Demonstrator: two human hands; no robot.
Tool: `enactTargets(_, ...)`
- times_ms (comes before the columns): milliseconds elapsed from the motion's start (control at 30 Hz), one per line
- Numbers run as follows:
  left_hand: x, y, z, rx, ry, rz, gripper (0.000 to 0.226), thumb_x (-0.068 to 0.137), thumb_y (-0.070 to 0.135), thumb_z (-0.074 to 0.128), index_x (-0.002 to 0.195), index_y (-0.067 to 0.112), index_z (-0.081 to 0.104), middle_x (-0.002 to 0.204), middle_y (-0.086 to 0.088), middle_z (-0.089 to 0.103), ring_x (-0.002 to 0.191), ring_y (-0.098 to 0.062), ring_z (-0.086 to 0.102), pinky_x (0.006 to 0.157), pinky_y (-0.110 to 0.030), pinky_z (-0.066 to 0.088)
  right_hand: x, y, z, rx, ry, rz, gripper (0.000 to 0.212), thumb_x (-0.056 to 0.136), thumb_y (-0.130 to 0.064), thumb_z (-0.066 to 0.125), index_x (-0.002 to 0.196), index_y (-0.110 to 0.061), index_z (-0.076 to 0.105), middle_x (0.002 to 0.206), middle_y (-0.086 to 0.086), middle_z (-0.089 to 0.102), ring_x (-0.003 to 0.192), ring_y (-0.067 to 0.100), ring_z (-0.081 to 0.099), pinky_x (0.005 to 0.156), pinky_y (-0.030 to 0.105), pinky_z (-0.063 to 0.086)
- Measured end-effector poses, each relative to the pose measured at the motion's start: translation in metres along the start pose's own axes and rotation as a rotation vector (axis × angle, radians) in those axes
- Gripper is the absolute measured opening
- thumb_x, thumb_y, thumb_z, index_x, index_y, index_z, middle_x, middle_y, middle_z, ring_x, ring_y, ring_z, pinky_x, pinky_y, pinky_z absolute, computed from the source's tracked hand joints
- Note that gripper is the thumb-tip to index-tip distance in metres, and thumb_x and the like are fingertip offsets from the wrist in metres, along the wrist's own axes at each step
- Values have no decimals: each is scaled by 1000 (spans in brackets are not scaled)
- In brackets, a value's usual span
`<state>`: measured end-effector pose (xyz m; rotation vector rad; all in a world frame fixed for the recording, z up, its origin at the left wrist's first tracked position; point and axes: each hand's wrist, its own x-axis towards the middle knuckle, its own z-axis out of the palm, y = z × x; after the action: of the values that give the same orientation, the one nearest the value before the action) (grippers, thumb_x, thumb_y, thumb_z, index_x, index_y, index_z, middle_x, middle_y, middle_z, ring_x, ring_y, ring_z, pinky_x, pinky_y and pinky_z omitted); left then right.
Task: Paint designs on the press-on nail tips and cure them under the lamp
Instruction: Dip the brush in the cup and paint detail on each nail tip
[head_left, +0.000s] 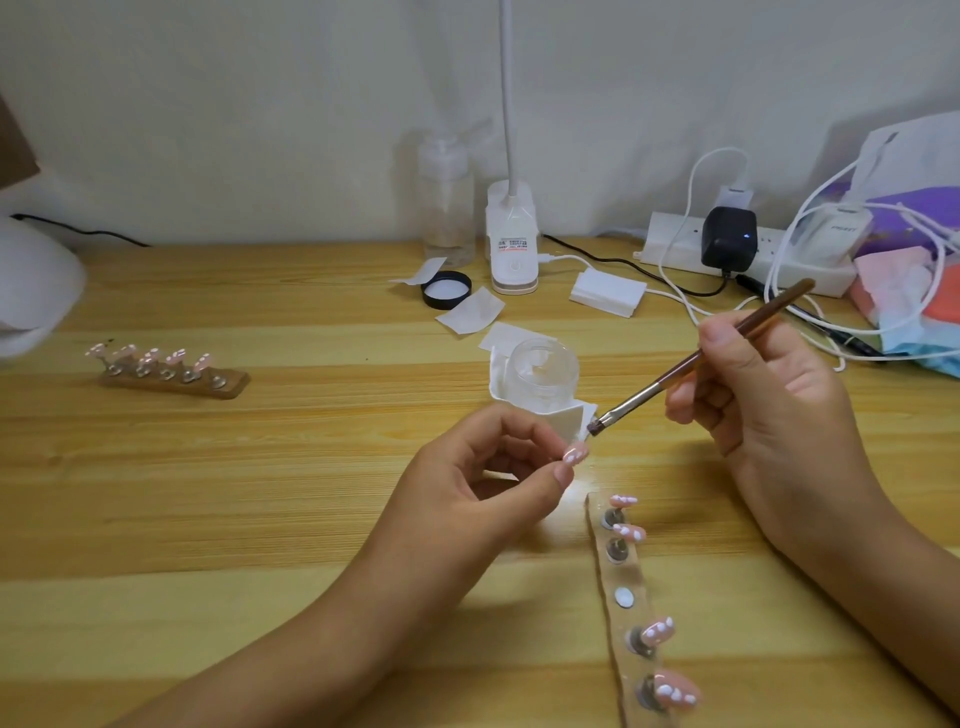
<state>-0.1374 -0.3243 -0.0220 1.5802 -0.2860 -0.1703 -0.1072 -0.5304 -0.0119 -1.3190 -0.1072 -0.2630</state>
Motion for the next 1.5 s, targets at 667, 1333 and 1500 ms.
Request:
enactTargets(667,0,1,2,-23,-32,-6,7,77,19,69,77,26,66,91,9,75,77,-1,63,68,-11,49,3,6,-4,-30,-25,40,22,79,-36,67,91,-20,58,56,-3,61,51,10,57,52,17,48)
enactTargets(1333,0,1,1,-44,-31,-10,9,80,21,64,83,27,70,79,10,72,76,-2,65,69,-13,47,3,5,-4,61,-36,56,13,85,-33,62,88,-21,58,61,-4,63,56,9,59,55,18,50)
enactTargets(1500,-1,3,2,-86,-48,-17,9,81,19,63,81,25,70,75,5,72,67,-1,62,64,-12,46,3,5,-3,52,-42,52,14,85,-31,61,89,-19,56,60,-3,63,55,10,59,55,19,50)
